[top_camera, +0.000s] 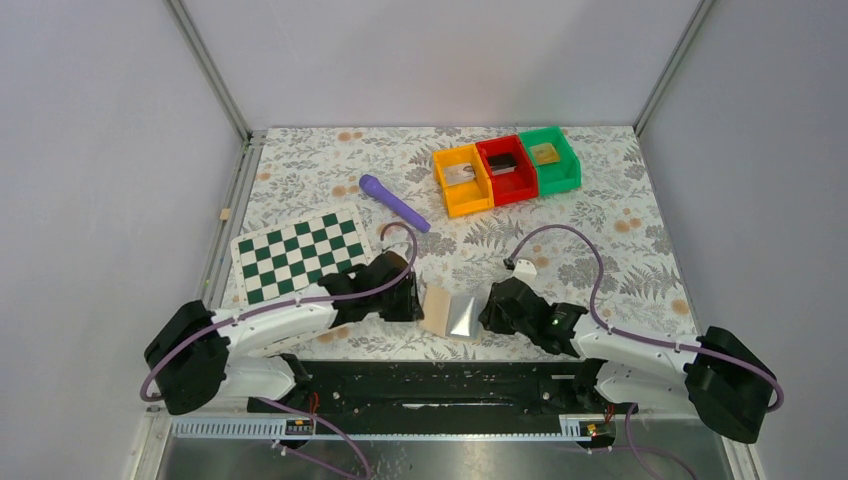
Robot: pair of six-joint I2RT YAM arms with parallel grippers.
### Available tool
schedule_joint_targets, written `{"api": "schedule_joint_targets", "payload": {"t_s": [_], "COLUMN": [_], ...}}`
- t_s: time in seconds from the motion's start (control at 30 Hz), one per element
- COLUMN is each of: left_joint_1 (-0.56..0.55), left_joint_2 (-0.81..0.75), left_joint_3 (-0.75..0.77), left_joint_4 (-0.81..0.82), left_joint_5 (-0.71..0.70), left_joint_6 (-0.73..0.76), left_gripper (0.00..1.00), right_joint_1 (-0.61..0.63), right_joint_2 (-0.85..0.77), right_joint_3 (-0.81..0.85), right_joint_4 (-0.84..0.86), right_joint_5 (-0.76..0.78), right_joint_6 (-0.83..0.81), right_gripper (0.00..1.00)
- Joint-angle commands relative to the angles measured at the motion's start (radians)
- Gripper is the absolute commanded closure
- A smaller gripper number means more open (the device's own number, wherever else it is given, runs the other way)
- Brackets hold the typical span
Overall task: Take the credit cards out of the card holder
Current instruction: Remove the credit card from the card holder.
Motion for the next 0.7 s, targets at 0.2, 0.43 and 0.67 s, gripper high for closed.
{"api": "schedule_joint_targets", "payload": {"t_s": [0.2, 0.43, 0.67], "left_joint_1": [-0.006, -0.012, -0.012], "left_joint_2": [-0.043, 0.057, 0.213], "left_joint_3": [0.150, 0.152, 0.203], "left_joint_4": [0.115, 0.245, 0.039], "left_joint_5": [0.228, 0.358, 0.168], "left_joint_6": [0.033, 0.054, 0.134], "left_gripper": [0.71, 0.72, 0.77], "right_joint_1": [-0.021, -0.022, -0.025], "right_joint_2": [-0.037, -0.018, 0.032], "right_joint_3": [-0.034, -0.040, -0.029], "right_joint_4": [0.060, 0.110, 0.147], "right_joint_5": [-0.003, -0.015, -0.034], "right_joint_6": [-0.014, -0.009, -0.003], "right_gripper": [0.69, 0.71, 0.72]}}
